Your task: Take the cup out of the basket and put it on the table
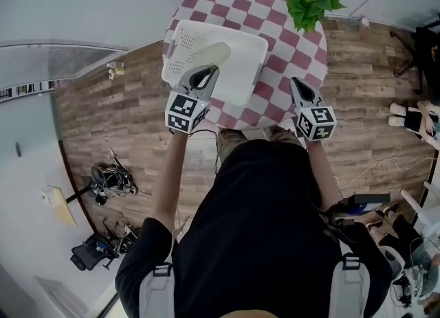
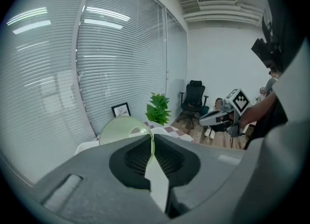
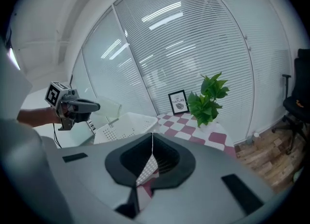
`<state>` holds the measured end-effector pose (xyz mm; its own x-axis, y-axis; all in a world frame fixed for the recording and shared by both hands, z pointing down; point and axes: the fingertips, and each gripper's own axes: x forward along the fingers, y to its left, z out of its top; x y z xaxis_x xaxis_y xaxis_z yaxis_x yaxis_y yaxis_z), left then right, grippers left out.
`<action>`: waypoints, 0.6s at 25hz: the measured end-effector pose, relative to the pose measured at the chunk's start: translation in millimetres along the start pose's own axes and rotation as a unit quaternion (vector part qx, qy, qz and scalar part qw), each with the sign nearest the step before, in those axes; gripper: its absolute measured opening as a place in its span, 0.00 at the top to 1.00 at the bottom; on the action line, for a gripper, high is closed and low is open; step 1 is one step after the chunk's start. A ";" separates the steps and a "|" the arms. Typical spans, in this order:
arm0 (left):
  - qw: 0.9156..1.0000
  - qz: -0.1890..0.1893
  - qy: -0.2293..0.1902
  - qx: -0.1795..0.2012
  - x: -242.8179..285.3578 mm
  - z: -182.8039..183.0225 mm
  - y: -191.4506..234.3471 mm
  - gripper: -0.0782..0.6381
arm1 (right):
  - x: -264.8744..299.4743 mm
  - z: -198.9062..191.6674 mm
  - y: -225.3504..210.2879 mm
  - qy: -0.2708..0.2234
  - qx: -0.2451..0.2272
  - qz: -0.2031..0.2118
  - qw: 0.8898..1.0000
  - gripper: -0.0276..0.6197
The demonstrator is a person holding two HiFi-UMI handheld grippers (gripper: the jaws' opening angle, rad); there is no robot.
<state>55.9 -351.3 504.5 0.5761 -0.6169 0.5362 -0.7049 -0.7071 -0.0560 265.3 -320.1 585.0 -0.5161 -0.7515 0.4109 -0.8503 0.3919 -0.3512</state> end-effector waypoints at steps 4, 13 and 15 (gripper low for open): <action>0.999 0.032 -0.024 0.025 -18.7 -1.7 4.3 0.86 | 5.2 5.6 46.8 -0.010 -0.020 0.046 0.999 0.94; 0.989 0.066 -0.133 0.018 -91.0 7.7 0.0 0.86 | 14.0 15.6 125.1 -0.024 -0.083 0.086 0.993 0.94; 0.987 0.067 -0.143 0.011 -111.3 2.8 0.8 0.86 | 16.2 12.1 150.9 -0.022 -0.083 0.095 0.992 0.94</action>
<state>-7.7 -284.2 442.4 0.5743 -0.7752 0.2632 -0.7752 -0.6183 -0.1296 129.9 -279.4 528.5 -0.6674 -0.6761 0.3122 -0.7447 0.6085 -0.2743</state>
